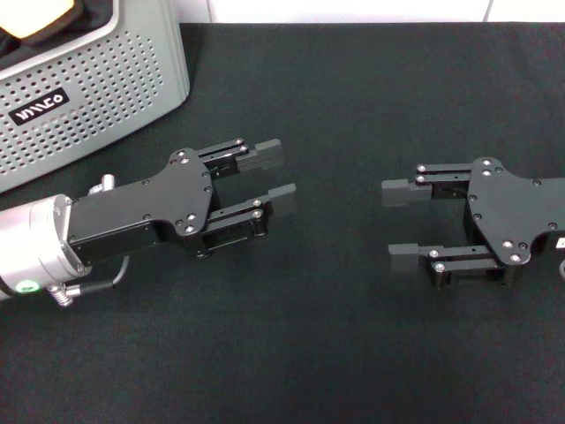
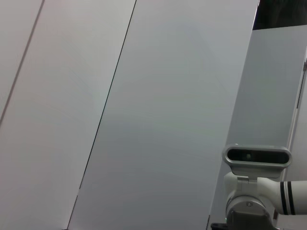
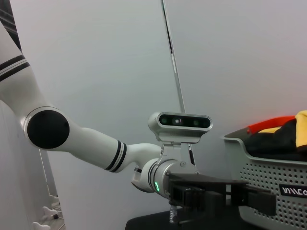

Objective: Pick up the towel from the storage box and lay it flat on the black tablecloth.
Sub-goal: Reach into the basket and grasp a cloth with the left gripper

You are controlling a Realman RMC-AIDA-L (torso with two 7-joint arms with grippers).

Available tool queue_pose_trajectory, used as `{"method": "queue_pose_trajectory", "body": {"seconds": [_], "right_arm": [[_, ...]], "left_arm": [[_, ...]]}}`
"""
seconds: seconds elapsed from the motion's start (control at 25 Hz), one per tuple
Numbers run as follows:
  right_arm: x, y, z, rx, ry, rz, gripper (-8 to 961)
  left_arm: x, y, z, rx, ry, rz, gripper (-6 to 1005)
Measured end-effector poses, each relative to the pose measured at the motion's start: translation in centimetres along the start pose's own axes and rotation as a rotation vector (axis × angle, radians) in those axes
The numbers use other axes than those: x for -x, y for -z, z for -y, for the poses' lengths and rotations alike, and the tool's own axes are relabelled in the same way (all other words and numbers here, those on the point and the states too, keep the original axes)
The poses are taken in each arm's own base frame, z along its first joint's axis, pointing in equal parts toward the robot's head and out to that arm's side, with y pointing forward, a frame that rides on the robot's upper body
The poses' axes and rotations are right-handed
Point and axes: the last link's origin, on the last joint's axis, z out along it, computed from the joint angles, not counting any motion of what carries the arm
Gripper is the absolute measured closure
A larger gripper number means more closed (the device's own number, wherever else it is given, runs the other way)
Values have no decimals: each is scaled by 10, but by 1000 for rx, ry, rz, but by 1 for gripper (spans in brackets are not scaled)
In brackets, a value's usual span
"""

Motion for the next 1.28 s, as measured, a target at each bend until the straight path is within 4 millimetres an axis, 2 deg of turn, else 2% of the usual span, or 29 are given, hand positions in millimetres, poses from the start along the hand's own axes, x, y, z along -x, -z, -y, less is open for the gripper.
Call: {"method": "queue_pose_trajectory", "body": {"seconds": [0.4,0.56,0.68,0.96,1.12,1.28], "right_arm": [[-1,1,-1,1,-3,1,291],[0,4,2,-30,-1,8,292],[-2,8,5,-67,-6,6,292],[-7,16,12,-151,-13,1,292],[-8,18,12,-162,-13,3,292],[-9,20,14,-177,-16,6,292]], "left_arm": [[2,2,-1,-9,0,0,377],[4,10,7,-95,-19,3,377],[3,26,20,-234,-61,-14,376],[-14,57,42,-482,-271,-84,376],[-22,65,45,-579,-459,-120,376],[-26,69,47,-634,-572,-135,377]]}}
